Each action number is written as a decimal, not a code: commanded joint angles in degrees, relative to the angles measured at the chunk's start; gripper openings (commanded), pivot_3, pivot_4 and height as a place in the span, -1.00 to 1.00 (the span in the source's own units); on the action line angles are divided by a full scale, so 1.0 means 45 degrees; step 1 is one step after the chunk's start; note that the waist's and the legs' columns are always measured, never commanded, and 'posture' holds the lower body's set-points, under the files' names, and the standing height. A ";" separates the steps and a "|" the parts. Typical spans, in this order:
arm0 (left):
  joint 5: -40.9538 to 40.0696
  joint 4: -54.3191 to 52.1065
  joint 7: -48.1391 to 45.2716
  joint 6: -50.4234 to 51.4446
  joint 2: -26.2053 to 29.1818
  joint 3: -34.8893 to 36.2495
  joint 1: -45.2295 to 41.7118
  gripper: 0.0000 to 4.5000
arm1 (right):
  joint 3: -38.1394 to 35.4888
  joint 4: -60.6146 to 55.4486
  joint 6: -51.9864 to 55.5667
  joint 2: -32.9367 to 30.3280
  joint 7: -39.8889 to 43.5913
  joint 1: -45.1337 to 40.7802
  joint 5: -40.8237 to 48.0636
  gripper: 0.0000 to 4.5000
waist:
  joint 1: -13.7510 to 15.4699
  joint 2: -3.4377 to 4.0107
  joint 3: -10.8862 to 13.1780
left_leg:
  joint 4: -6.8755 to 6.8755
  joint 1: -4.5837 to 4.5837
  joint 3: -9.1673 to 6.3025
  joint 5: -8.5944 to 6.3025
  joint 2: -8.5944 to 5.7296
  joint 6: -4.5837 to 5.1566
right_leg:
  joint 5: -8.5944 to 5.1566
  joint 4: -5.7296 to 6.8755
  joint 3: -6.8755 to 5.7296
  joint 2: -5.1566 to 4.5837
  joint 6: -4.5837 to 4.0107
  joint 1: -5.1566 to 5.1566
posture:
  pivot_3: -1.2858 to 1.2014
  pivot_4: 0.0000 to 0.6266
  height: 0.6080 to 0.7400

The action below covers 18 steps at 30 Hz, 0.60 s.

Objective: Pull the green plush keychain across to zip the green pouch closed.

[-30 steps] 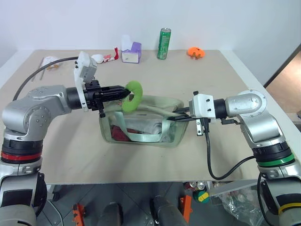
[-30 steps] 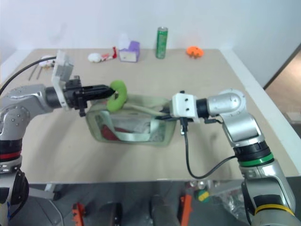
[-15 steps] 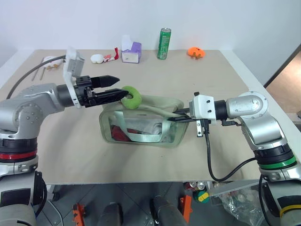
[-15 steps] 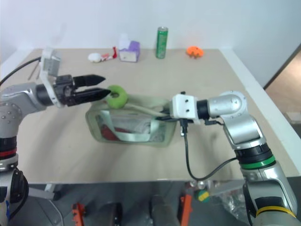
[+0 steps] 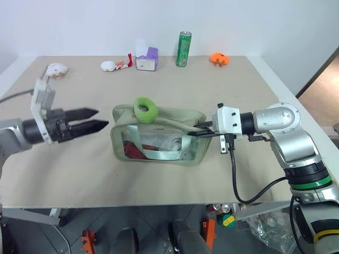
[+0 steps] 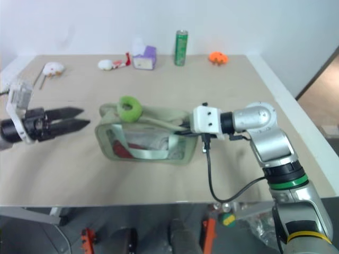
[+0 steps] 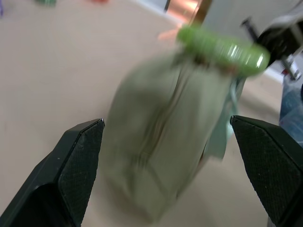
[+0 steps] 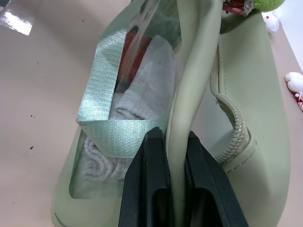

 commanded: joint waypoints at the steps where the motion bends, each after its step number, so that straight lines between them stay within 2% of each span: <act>1: 0.0055 -0.0764 -0.0144 -0.0446 0.0064 -0.0005 0.0011 0.96 | 0.0078 0.0027 -0.0150 0.0038 0.0092 -0.0136 -0.0075 -1.00 | 0.0009 -0.0001 0.0000 | 0.0001 0.0000 0.0000 0.0000 -0.0001 0.0000 | -0.0001 0.0000 0.0000 -0.0001 -0.0002 0.0001 | 0.03 -0.52 1.00; 12: 0.0821 -0.0774 -0.0211 -0.1073 -0.0785 -0.1819 -0.0201 0.96 | -0.0006 -0.0159 -0.0067 -0.0049 0.0048 -0.0032 -0.0093 -1.00 | 0.0004 0.0000 0.0000 | -0.0005 0.0004 0.0009 0.0000 -0.0001 0.0000 | 0.0003 0.0000 0.0011 0.0002 0.0005 0.0002 | 0.03 -0.52 1.00; 15: 0.0971 -0.0407 -0.0181 -0.1348 -0.1077 -0.1895 -0.0489 0.61 | -0.0045 -0.0206 -0.0045 -0.0096 0.0028 0.0015 -0.0088 -1.00 | 0.0005 -0.0001 0.0000 | -0.0001 0.0004 0.0010 0.0000 -0.0003 0.0000 | 0.0006 0.0000 0.0012 0.0002 0.0007 0.0002 | 0.03 -0.52 1.00; 18: 0.0470 -0.0596 -0.0472 -0.1059 -0.1164 -0.1661 -0.0556 0.15 | -0.0071 -0.0254 -0.0010 -0.0147 -0.0014 0.0079 -0.0110 -1.00 | -0.0001 0.0000 0.0000 | 0.0000 0.0004 0.0010 0.0000 -0.0001 0.0000 | 0.0008 0.0000 0.0013 0.0002 0.0007 0.0002 | 0.03 -0.52 1.00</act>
